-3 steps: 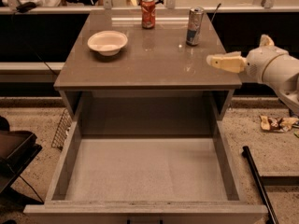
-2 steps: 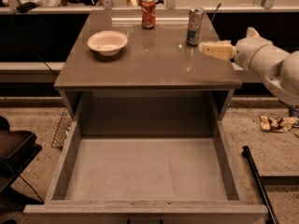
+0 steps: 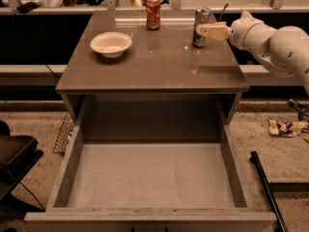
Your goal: Place redbull can into top drawer
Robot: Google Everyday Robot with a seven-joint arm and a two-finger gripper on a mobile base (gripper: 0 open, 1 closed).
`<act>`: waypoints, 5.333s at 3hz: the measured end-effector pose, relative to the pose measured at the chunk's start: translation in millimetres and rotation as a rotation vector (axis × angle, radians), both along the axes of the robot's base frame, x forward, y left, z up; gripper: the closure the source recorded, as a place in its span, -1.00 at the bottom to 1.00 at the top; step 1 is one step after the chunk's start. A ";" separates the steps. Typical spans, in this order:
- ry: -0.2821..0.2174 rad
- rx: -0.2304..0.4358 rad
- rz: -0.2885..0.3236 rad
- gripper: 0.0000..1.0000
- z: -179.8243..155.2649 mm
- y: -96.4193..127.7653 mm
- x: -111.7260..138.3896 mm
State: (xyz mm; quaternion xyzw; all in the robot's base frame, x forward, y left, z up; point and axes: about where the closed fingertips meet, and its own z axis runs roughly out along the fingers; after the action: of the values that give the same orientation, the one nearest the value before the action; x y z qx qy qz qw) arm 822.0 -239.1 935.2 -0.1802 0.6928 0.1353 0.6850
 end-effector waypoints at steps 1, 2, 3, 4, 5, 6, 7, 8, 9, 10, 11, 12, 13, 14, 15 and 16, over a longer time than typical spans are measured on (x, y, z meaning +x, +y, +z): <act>0.030 -0.007 0.020 -1.00 -9.6 10.1 31.2; 0.063 0.012 0.039 -1.00 -22.2 19.1 54.4; 0.071 0.029 0.053 -0.72 -29.6 31.1 70.3; 0.071 0.030 0.056 -0.22 -30.1 34.1 71.7; 0.072 0.031 0.060 0.23 -31.1 36.9 72.3; 0.073 0.032 0.064 0.71 -32.1 40.2 73.1; 0.076 0.027 0.067 1.00 -32.3 42.6 74.2; 0.060 -0.007 0.063 1.00 -10.8 40.5 69.6; 0.024 -0.052 0.071 1.00 23.1 39.9 42.7; -0.027 -0.080 0.081 1.00 59.3 41.3 -5.9; -0.056 -0.072 0.097 1.00 79.1 41.6 -75.3; -0.024 -0.057 0.204 1.00 50.3 69.9 -146.0; 0.009 -0.031 0.343 1.00 28.8 96.0 -203.4; 0.047 -0.044 0.547 1.00 15.7 123.4 -261.7; 0.052 -0.047 0.583 1.00 14.7 129.8 -268.6; 0.052 -0.047 0.583 1.00 14.7 129.9 -268.6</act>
Offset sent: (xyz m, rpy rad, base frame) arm 0.0841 0.0219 -0.0340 0.0354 0.1019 0.0541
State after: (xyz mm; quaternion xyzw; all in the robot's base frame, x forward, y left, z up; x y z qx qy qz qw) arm 553.5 -109.2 949.9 -0.3839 0.6320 0.3150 0.5950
